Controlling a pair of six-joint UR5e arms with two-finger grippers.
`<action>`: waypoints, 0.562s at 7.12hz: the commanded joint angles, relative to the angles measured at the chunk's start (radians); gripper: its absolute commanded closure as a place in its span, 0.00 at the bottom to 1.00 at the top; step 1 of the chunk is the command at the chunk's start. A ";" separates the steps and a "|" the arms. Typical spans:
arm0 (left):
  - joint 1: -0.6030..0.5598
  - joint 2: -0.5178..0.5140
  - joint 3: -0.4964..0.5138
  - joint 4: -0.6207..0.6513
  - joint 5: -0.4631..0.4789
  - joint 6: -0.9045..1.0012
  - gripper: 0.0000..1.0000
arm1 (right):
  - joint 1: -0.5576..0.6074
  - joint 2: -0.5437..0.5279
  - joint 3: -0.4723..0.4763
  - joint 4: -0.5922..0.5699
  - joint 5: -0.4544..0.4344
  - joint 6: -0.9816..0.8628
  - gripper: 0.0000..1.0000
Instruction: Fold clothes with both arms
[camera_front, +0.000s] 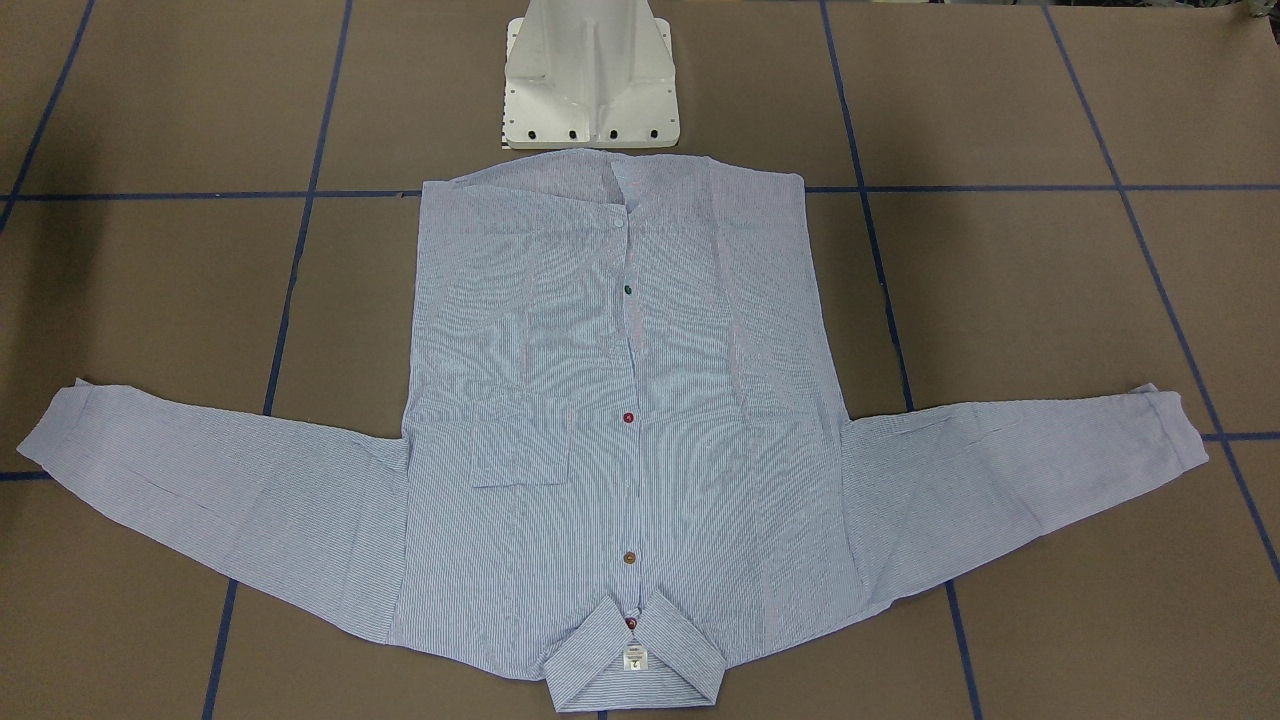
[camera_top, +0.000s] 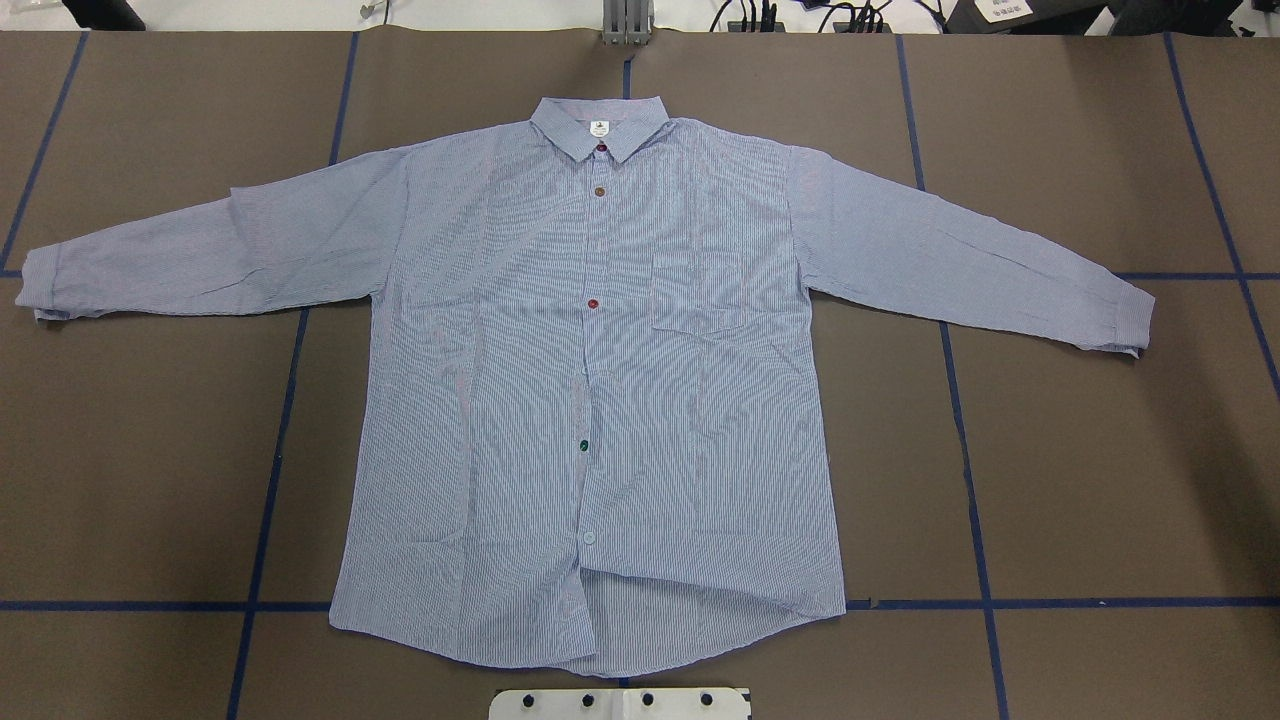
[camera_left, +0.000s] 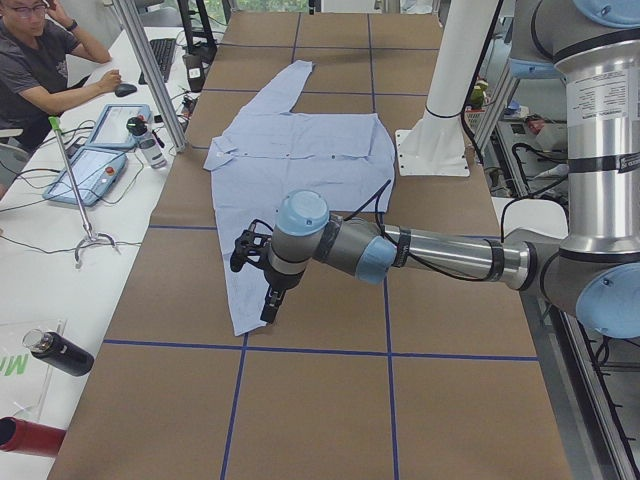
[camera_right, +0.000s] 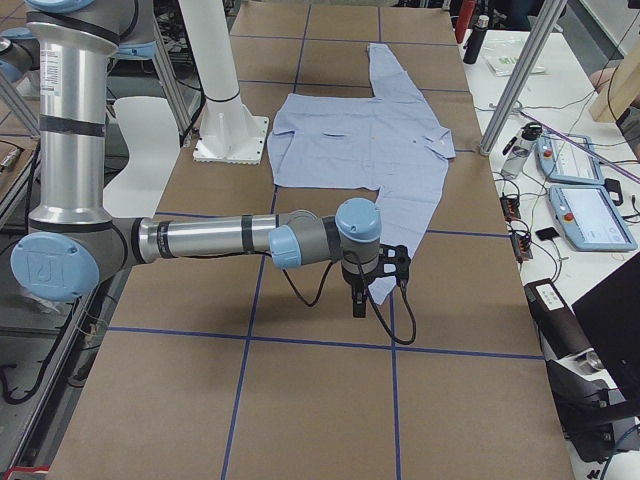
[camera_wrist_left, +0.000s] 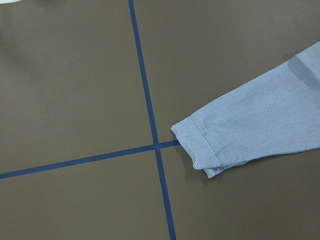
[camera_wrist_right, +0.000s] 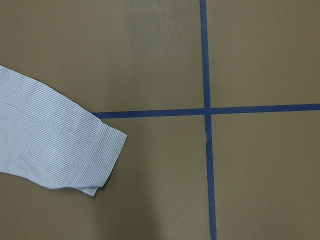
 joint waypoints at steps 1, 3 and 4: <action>0.000 0.012 -0.016 -0.011 -0.005 0.010 0.01 | 0.000 0.005 0.004 -0.009 0.028 0.000 0.00; 0.000 0.014 -0.017 -0.011 0.003 0.008 0.01 | -0.019 0.005 0.002 -0.001 0.030 -0.002 0.00; 0.000 0.014 -0.019 -0.013 0.002 0.010 0.01 | -0.026 -0.010 -0.017 -0.001 0.030 -0.002 0.00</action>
